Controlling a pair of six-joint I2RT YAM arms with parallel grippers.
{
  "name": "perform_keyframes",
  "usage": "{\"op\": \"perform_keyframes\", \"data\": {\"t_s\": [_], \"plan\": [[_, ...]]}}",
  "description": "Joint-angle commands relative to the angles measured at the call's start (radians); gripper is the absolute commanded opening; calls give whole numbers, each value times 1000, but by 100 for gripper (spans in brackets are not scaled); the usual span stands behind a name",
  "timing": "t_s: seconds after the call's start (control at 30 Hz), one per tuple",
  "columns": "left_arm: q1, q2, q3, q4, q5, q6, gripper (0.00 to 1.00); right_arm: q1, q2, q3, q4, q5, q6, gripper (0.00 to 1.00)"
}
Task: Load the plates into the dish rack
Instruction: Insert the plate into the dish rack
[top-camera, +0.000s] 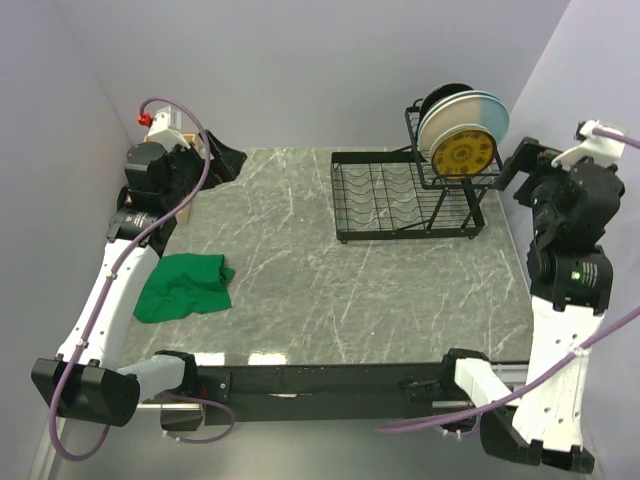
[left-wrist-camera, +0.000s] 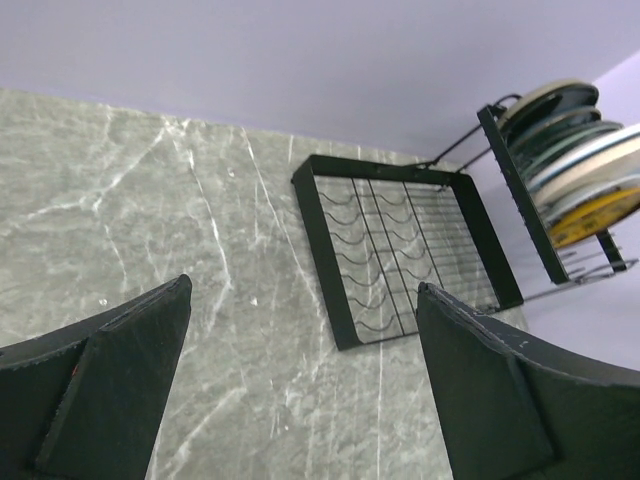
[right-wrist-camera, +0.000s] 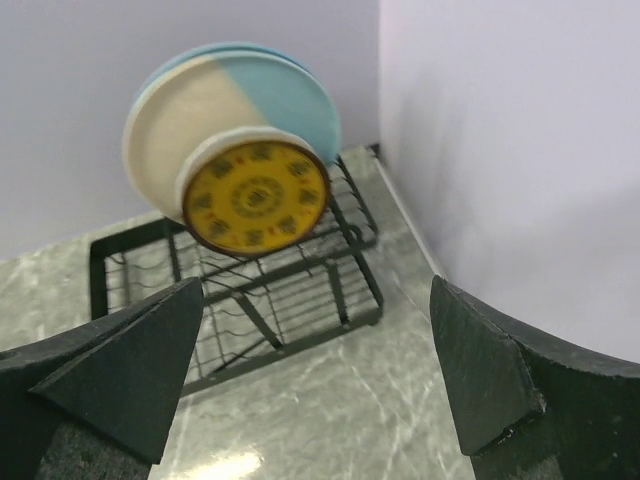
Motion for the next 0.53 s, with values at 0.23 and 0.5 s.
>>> {"op": "perform_keyframes", "data": {"t_s": [0.23,0.5], "plan": [[2,-106,-6,-72,30,-14,99,-4,-162,-139,40,66,-43,100],[2,-178,-70,-77,-2,-61,99,-4,-173,-185,95,13,-22,100]]}}
